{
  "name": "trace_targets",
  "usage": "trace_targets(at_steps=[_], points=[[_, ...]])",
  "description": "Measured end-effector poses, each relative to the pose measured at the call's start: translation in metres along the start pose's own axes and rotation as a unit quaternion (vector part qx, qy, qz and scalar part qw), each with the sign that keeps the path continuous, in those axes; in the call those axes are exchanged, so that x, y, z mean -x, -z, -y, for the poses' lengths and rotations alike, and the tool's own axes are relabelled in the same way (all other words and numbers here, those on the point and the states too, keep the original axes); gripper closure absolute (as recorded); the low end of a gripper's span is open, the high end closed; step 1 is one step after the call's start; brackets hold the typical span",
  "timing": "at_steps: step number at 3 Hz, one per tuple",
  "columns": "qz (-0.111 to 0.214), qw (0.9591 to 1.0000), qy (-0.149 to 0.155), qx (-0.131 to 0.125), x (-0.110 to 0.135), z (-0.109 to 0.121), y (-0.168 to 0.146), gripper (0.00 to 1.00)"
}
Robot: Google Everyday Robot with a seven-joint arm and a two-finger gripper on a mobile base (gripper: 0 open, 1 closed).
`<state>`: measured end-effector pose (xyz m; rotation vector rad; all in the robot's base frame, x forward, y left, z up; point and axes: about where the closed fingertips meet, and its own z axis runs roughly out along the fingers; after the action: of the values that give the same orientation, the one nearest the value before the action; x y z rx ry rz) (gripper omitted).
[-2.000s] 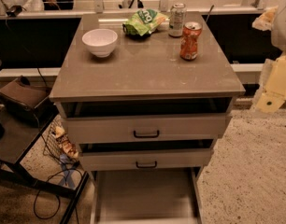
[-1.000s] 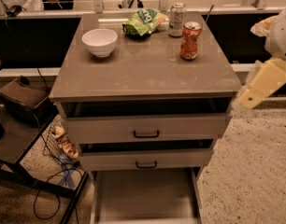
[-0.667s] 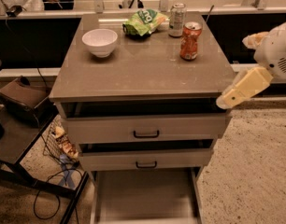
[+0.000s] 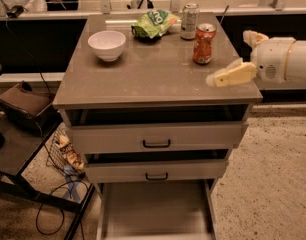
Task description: Place coke can into bottom drawer
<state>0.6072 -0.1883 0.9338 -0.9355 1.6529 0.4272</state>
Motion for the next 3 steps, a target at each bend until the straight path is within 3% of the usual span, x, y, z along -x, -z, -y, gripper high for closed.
trace_targets(at_steps=[1, 3], points=[[0.058, 0.9979, 0.002, -0.03, 0.0083, 0.0219, -0.0245, 0.0], [0.062, 0.9976, -0.013, -0.028, 0.0049, 0.023, -0.0343, 0.0]])
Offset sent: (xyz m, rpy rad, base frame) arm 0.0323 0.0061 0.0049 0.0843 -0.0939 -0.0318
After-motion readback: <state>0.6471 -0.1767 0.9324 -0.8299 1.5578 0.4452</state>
